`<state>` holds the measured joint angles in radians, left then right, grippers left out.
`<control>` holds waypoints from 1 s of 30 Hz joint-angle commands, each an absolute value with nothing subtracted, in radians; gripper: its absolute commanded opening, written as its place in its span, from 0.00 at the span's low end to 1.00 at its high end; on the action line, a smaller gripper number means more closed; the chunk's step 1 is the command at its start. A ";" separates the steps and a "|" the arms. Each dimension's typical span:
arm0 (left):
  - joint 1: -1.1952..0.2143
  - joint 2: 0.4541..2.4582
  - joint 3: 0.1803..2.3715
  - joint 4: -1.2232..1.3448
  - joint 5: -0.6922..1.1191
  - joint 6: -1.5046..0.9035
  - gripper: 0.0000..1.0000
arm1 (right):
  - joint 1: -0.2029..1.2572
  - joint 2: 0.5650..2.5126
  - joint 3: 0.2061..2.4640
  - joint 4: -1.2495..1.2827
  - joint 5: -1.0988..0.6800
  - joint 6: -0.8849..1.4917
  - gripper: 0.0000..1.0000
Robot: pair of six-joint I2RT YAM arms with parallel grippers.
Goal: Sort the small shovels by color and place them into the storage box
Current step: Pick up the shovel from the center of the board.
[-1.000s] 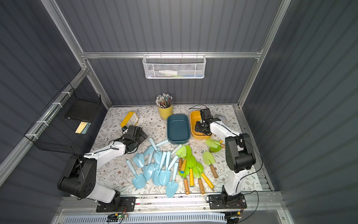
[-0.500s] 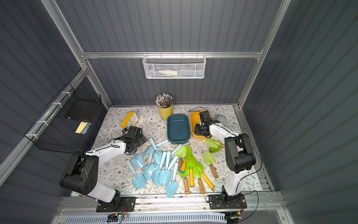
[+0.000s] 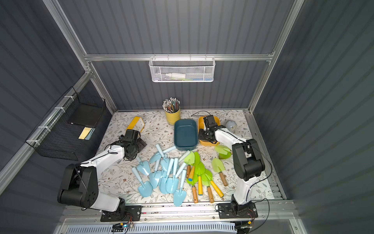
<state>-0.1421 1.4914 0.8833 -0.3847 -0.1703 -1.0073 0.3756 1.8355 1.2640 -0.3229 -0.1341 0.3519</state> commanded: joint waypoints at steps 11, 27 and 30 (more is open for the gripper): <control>-0.083 1.642 0.763 -0.278 -0.008 -0.957 0.94 | 0.383 1.827 1.276 -0.385 -0.138 0.312 0.41; -0.084 1.663 0.729 -0.230 0.071 -0.902 0.17 | 0.383 1.822 1.253 -0.365 -0.222 0.370 0.24; -0.098 1.699 0.799 -0.201 0.057 -0.893 0.05 | 0.383 1.807 1.254 -0.372 -0.206 0.368 0.24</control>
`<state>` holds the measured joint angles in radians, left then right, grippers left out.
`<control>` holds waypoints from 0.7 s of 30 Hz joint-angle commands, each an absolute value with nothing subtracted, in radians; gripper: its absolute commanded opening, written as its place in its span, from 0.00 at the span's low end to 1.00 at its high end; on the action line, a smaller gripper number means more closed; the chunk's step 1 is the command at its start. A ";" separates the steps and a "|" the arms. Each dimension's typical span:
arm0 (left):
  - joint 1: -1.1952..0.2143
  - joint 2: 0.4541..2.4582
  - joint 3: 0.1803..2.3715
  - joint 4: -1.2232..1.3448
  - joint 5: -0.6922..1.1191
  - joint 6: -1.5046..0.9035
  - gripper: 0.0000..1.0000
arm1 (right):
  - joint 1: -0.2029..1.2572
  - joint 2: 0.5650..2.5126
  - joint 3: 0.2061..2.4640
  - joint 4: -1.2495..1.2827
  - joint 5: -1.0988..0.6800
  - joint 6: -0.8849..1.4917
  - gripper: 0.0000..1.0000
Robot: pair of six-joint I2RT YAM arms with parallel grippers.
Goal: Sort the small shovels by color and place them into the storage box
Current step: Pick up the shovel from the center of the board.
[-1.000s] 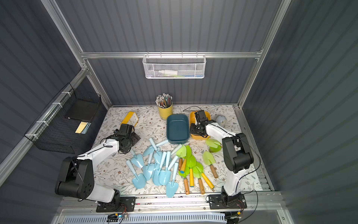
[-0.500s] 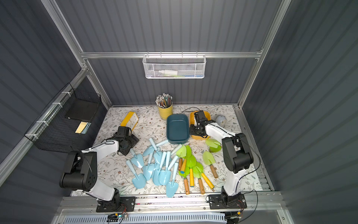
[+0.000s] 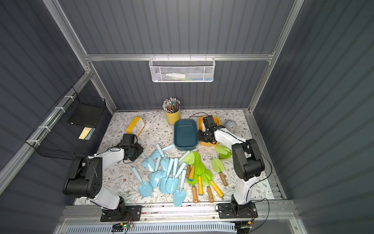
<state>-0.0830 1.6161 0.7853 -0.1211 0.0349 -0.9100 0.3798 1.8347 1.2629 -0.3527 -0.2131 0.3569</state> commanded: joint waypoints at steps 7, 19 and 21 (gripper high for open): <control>-0.313 1.797 1.159 -0.260 -0.209 -0.841 0.00 | 0.383 1.787 1.289 -0.406 -0.186 0.356 0.24; -0.478 1.859 1.566 -0.286 -0.337 -0.641 0.00 | 0.382 1.763 1.385 -0.429 -0.200 0.373 0.25; -0.480 1.867 1.602 -0.242 -0.281 -0.605 0.00 | 0.381 1.761 1.397 -0.438 -0.189 0.372 0.25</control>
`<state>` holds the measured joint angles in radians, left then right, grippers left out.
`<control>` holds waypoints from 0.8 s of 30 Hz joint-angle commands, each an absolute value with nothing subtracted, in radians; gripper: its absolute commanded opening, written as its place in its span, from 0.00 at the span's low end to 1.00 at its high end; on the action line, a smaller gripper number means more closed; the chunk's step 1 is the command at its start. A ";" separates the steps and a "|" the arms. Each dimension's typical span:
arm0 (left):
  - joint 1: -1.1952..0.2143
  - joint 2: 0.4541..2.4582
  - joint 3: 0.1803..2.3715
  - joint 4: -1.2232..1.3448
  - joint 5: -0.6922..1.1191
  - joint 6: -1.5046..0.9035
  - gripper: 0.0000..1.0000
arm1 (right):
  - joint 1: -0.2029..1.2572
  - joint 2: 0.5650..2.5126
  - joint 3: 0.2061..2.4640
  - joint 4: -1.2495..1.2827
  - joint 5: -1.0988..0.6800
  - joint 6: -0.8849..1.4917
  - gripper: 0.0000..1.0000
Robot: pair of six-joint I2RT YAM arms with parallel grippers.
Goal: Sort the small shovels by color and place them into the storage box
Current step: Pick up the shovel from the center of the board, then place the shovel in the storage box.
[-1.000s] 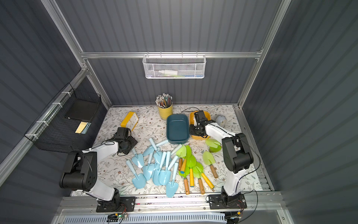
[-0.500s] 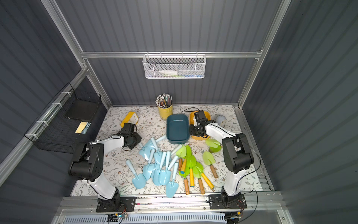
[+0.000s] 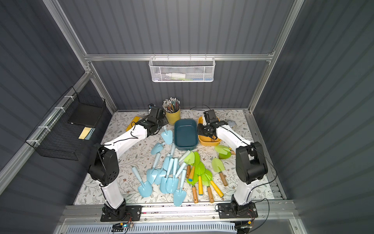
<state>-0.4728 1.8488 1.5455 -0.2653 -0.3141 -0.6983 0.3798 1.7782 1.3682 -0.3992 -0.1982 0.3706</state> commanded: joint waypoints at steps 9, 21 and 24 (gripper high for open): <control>-0.538 1.923 1.703 0.035 0.003 -0.491 0.00 | 0.334 1.722 1.395 -0.446 -0.182 0.375 0.25; -0.594 2.147 1.871 0.102 0.088 -0.448 0.00 | 0.278 1.675 1.336 -0.440 -0.187 0.365 0.24; -0.594 2.170 1.832 0.144 0.098 -0.460 0.00 | 0.273 1.669 1.323 -0.439 -0.188 0.362 0.24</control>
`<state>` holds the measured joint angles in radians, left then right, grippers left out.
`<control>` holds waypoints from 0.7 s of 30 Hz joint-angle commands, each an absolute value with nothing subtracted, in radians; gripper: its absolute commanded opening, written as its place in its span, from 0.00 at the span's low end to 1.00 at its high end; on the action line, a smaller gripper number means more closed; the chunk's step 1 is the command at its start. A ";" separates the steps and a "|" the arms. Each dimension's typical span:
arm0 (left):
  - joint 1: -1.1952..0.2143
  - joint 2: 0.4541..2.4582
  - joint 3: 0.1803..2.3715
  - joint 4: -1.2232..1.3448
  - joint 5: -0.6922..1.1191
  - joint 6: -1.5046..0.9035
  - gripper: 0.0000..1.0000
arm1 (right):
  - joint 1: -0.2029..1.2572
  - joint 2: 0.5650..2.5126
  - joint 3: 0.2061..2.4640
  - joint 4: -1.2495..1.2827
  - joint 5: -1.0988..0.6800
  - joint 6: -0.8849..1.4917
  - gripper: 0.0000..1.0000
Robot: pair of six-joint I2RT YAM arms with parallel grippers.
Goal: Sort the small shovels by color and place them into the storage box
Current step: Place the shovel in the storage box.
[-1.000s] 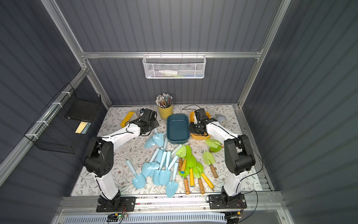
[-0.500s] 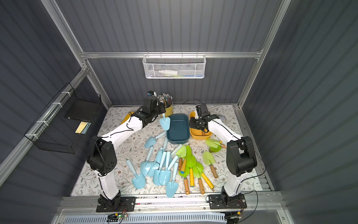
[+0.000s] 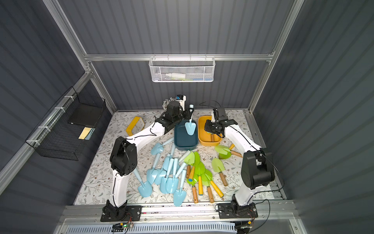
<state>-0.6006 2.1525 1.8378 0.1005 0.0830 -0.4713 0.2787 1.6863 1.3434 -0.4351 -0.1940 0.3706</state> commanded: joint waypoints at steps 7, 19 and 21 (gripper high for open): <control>-0.594 2.211 1.801 0.180 0.104 -0.514 0.00 | 0.270 1.662 1.305 -0.438 -0.209 0.363 0.24; -0.594 2.236 1.717 0.231 0.106 -0.649 0.00 | 0.270 1.645 1.272 -0.445 -0.205 0.367 0.25; -0.594 2.249 1.717 0.228 0.120 -0.663 0.00 | 0.270 1.646 1.270 -0.447 -0.204 0.368 0.25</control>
<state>-0.5961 2.2181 1.7252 0.1902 0.0952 -0.6163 0.2745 1.6680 1.2835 -0.4377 -0.2016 0.3710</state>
